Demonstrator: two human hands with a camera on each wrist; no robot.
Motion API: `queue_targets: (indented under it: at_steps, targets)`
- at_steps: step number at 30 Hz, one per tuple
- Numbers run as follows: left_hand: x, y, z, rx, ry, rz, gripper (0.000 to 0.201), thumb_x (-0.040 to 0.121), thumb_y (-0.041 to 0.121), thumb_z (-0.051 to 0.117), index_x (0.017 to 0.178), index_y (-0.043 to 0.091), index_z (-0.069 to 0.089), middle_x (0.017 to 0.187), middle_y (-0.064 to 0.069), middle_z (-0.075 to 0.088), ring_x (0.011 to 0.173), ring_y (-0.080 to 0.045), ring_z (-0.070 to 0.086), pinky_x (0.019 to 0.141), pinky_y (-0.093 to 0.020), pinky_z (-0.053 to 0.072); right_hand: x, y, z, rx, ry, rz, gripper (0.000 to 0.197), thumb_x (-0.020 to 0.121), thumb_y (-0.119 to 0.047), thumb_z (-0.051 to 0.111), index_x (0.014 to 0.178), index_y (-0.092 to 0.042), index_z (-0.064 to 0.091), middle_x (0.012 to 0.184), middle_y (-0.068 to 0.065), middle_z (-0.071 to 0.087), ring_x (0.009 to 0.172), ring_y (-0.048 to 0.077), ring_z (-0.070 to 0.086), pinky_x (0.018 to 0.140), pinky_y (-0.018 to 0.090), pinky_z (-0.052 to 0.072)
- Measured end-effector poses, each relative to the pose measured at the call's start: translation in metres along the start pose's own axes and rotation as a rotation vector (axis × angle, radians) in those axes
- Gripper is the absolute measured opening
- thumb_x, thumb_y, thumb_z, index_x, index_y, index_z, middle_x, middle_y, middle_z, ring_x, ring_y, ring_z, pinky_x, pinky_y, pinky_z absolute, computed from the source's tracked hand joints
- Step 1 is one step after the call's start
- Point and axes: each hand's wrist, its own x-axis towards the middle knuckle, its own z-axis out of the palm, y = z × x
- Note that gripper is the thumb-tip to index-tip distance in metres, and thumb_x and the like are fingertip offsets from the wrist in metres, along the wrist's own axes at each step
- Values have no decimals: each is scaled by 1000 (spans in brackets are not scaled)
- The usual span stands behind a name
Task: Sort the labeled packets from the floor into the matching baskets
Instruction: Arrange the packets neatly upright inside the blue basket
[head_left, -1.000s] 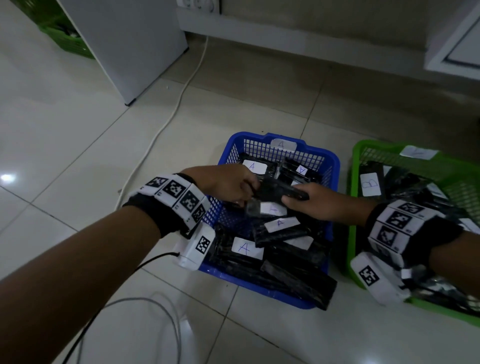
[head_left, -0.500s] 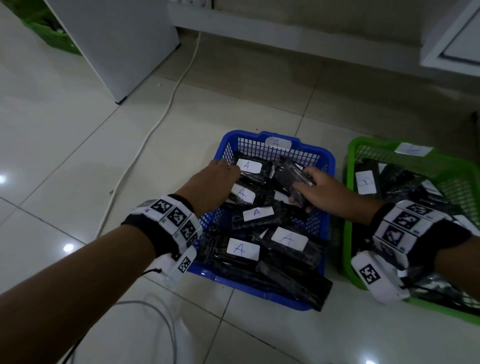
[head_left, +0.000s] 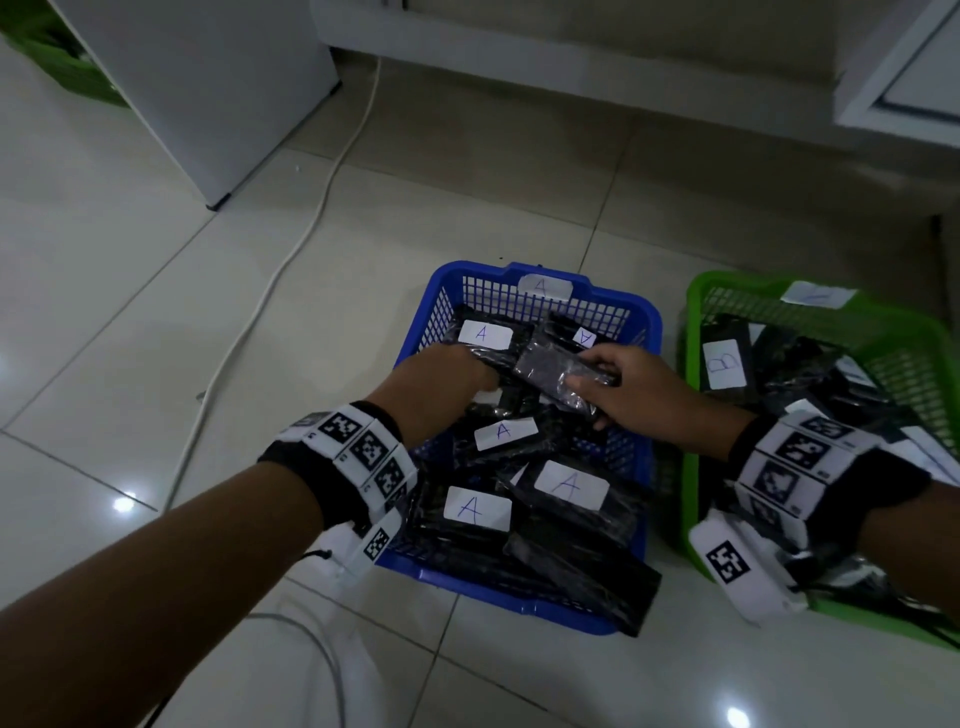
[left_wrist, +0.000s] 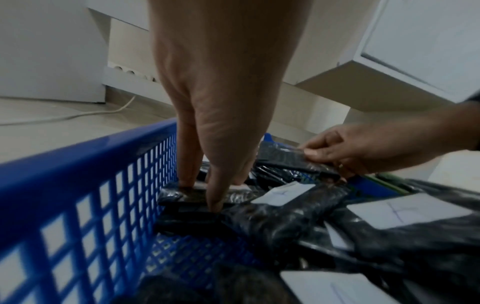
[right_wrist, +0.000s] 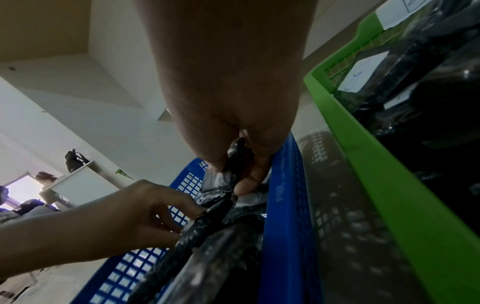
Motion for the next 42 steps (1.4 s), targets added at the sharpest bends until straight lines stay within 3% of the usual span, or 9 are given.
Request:
queue_targets:
  at_steps: [6, 9, 13, 18, 21, 26, 32, 38, 42]
  targets:
    - [4, -7, -7, -104, 81, -10, 28, 91, 18, 68, 118, 15, 64, 112, -7, 67, 102, -26, 65, 84, -37, 52, 8, -4, -2, -50, 101, -116, 28, 98, -17, 54, 126, -15, 58, 95, -1, 66, 51, -4, 61, 47, 12, 47]
    - [6, -12, -34, -491, 200, -42, 37, 105, 40, 45, 136, 21, 54, 115, 6, 67, 94, -8, 61, 78, -23, 45, 10, -11, -6, -86, 204, -294, 25, 86, -13, 70, 110, -20, 69, 88, -19, 63, 70, -11, 60, 64, 6, 47]
    - [11, -15, -51, -747, 29, -55, 30, 101, 51, 47, 119, 33, 64, 101, 25, 62, 84, 16, 57, 72, -11, 40, 13, -23, -1, -113, 275, -498, 20, 71, -17, 84, 88, -19, 74, 82, -8, 63, 78, 7, 58, 70, 21, 48]
    - [19, -28, -42, -869, -199, -53, 27, 95, 40, 65, 118, 26, 60, 113, 12, 66, 101, -3, 64, 89, -23, 51, 17, -27, 5, -88, 266, -540, 18, 70, -16, 85, 84, -14, 75, 84, 2, 62, 76, 14, 59, 67, 38, 53]
    - [24, -31, -40, -752, -158, -16, 50, 85, 45, 76, 128, 30, 58, 118, 14, 65, 106, -5, 64, 94, -27, 52, 18, -28, 5, -51, 267, -548, 20, 68, -14, 86, 84, -14, 74, 86, 4, 62, 77, 16, 60, 69, 36, 54]
    - [38, -40, -43, -166, 106, -84, 55, 72, 43, 85, 122, 30, 65, 119, 5, 66, 110, -19, 62, 92, -37, 49, 22, -22, 0, -244, 177, -434, 44, 63, -18, 87, 102, -22, 66, 101, -2, 57, 90, 7, 53, 76, 8, 41]
    - [62, -30, -35, 266, 78, -250, 59, 78, 45, 81, 128, 21, 61, 120, -3, 64, 117, -24, 53, 95, -38, 44, 10, -13, -13, -393, 47, -445, 12, 74, -16, 79, 83, -19, 71, 76, -14, 59, 67, -3, 55, 62, 10, 39]
    - [65, -19, -33, 221, -16, -254, 69, 74, 44, 85, 129, 14, 58, 129, -7, 59, 129, -31, 45, 100, -43, 45, -24, -21, -18, -428, -267, -224, 24, 80, -38, 75, 84, -14, 74, 77, -9, 69, 67, 0, 63, 60, 12, 50]
    - [39, -18, -51, -136, 33, -109, 60, 84, 52, 74, 133, 20, 60, 129, -2, 62, 120, -22, 55, 99, -40, 50, -45, -25, -1, -735, -430, -180, 58, 71, -66, 70, 88, -10, 66, 75, 1, 60, 70, 20, 59, 58, 35, 49]
